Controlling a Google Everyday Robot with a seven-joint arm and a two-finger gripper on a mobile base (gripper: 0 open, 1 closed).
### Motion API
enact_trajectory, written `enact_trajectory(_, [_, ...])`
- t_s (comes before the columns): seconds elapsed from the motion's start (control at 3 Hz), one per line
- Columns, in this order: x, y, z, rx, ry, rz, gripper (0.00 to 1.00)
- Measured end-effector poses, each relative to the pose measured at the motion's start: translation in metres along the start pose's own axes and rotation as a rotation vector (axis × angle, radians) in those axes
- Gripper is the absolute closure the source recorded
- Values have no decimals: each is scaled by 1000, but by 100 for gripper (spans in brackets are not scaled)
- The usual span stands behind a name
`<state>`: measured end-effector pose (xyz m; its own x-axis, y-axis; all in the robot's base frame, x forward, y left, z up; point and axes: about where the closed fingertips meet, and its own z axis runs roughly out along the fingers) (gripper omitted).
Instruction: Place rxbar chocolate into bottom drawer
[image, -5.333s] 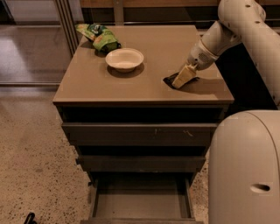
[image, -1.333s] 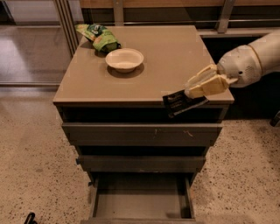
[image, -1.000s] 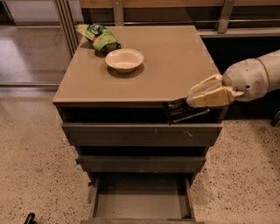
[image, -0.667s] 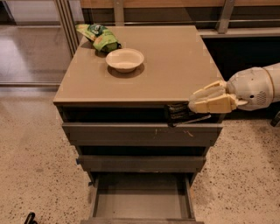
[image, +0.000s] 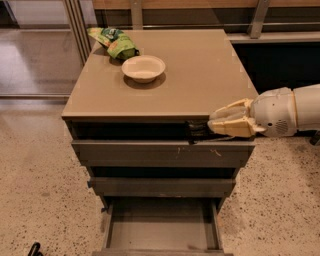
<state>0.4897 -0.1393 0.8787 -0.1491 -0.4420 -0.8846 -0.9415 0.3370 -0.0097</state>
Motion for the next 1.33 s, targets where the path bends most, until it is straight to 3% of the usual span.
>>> enact_trajectory(0.33, [-1, -17, 1, 65, -5, 1, 100])
enact_trajectory(1.0, [-2, -11, 8, 37, -10, -2, 100])
enact_trajectory(1.33, [17, -3, 21, 26, -15, 31, 100])
